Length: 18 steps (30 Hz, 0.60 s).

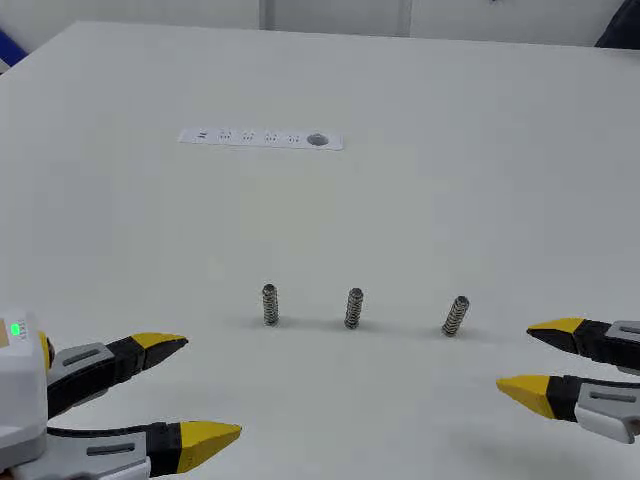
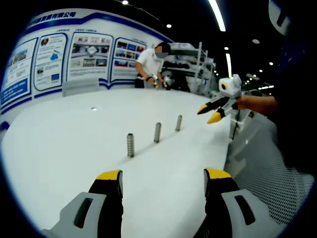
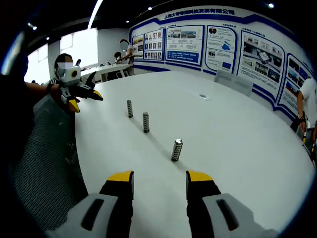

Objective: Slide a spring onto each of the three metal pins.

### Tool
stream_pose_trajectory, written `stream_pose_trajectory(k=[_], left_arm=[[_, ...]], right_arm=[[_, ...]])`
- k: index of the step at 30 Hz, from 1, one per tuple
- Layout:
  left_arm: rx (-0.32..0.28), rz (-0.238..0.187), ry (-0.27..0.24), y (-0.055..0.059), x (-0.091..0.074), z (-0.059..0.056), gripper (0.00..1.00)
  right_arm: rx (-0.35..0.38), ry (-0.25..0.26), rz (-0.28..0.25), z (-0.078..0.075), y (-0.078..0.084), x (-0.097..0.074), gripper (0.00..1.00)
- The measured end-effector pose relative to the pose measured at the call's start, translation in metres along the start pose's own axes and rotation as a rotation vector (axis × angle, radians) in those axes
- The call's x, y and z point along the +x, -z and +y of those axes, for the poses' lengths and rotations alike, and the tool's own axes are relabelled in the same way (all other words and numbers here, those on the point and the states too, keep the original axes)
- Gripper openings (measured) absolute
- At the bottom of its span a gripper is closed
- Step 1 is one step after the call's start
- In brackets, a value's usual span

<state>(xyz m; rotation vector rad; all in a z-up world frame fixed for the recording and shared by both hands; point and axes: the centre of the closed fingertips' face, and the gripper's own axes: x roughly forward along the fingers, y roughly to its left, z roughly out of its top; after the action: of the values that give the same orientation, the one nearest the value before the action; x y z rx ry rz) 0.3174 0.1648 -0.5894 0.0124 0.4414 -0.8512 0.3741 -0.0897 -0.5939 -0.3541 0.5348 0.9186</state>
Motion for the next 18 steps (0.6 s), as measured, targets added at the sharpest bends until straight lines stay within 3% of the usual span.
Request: stream_pose_trajectory(k=[4,18], left_arm=[[-0.001,-0.001,0.000,0.0006,0.0008,0.0008,0.68],[-0.005,-0.007,-0.006,0.0005,0.0009,0.0036,0.68]], right_arm=[[-0.002,-0.004,-0.049,-0.0008,-0.0009,-0.0028,0.49],[0.032,-0.009,-0.121,-0.0034,0.0008,-0.0057,0.61]])
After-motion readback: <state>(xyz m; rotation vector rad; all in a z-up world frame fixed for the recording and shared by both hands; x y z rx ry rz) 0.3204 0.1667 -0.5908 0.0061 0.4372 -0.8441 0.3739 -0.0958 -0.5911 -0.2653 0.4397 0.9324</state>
